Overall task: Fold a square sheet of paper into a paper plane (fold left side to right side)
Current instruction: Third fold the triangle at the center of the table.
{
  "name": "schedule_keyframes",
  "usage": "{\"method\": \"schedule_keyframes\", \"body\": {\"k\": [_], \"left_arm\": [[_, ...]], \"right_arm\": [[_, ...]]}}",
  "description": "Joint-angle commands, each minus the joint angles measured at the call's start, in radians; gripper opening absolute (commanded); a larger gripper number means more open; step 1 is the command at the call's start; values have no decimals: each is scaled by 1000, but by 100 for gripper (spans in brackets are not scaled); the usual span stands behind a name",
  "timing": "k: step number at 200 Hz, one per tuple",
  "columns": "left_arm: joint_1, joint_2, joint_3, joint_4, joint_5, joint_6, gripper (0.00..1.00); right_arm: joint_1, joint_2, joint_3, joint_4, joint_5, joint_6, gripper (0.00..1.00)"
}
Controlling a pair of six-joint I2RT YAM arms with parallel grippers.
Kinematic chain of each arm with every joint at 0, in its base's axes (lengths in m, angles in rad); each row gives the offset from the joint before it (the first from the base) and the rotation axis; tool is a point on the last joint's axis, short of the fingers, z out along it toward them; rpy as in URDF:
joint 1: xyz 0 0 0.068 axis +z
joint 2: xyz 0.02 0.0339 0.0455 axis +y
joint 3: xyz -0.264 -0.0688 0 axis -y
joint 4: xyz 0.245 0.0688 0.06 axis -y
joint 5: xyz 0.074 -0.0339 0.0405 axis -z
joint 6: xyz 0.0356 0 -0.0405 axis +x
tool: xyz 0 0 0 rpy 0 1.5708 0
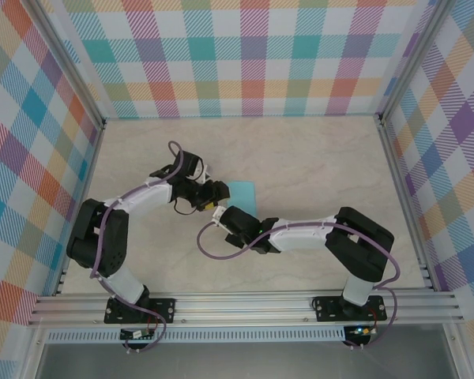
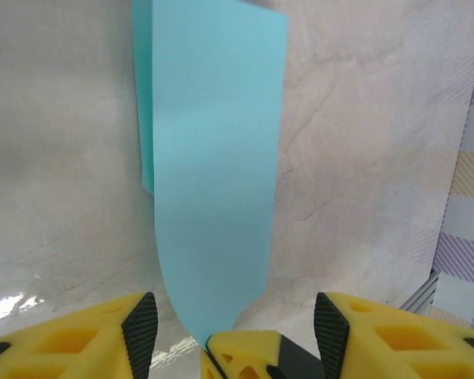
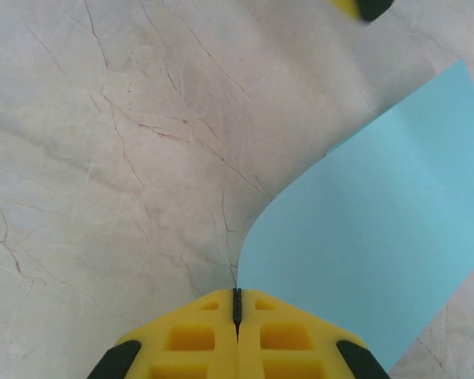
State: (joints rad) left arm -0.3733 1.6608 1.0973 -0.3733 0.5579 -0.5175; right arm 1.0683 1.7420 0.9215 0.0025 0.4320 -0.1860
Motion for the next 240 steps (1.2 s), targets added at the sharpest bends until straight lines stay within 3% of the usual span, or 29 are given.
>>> {"method": "schedule_keyframes", "body": {"k": [1,32,73,165,240], "left_arm": [[13,49,66,-28,57,52,48],[0,192,169,16,126,59,32],[-37,379,365,-47,130,108,24],[-81,583,530,-154,58,162,19],[-95,629,536,-194,37,208,16]], "right_arm": [[-7,-34,-12,-12,-30,31,0],[-14,-37,-15,-17,-40,44,0],[-21,-35,-6,-30,-49,49,0],[-49,-37,0,-50,-113,80,0],[-155,-53,21,-98,-319,185,0]]}}
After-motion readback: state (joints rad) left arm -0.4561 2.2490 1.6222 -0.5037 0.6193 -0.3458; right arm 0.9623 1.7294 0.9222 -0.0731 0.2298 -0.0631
